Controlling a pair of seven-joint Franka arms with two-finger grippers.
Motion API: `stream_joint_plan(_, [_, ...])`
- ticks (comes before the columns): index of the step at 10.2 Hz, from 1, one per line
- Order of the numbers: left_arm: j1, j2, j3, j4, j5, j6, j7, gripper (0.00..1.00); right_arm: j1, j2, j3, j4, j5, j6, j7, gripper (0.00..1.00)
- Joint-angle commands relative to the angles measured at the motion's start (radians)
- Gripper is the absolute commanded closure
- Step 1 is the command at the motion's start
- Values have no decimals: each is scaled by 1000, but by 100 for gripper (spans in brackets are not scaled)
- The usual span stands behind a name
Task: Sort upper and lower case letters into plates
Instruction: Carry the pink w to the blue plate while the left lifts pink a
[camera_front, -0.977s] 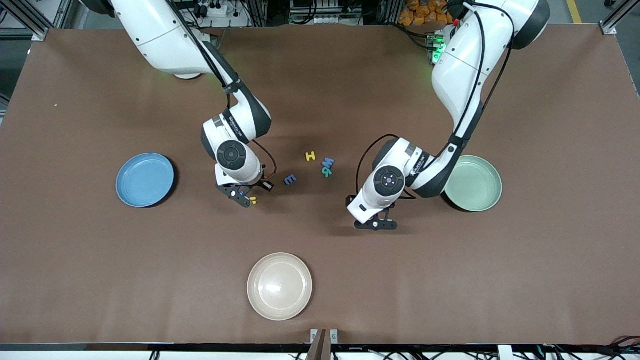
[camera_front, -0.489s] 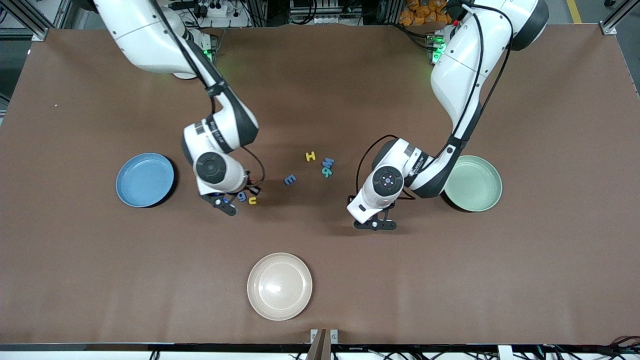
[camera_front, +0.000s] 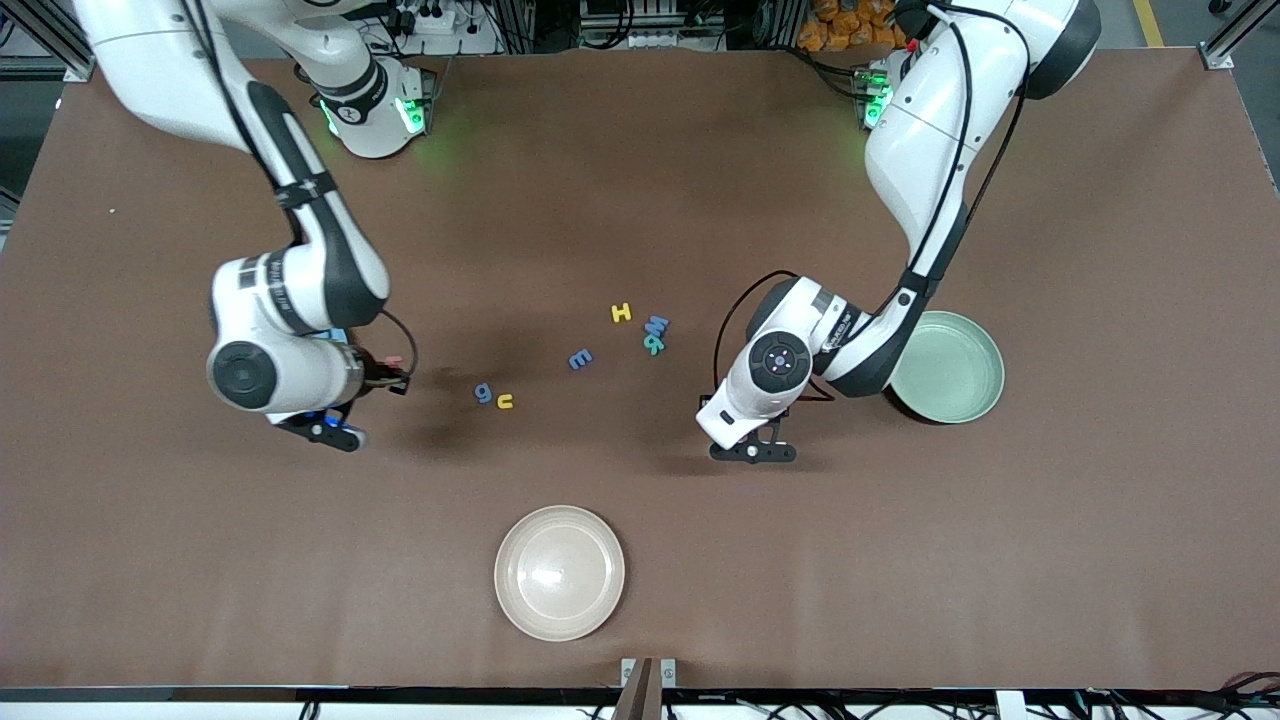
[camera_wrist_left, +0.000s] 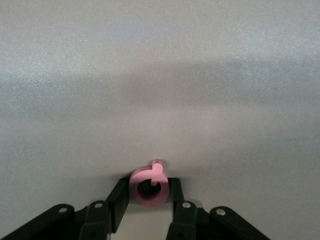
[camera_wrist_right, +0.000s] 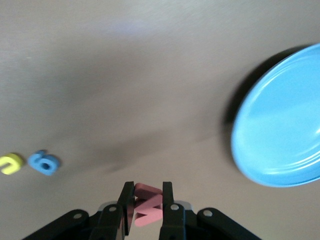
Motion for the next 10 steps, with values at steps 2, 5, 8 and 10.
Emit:
stream_joint_plan(2, [12, -40, -10, -25, 22, -57, 22, 95, -126, -22, -1, -24, -64, -12, -297, 94])
stream_joint_plan(5, [14, -62, -12, -29, 13, -75, 19, 100, -232, 11, -1, -29, -142, 28, -528, 94])
stream_joint_plan(8, [75, -93, -12, -37, 17, -167, 55, 100, -265, 45, -1, -38, -145, 52, -639, 92])
stream_joint_plan(10, [144, -144, -12, -93, 20, -197, 84, 100, -265, 51, -1, -38, -145, 51, -639, 90])
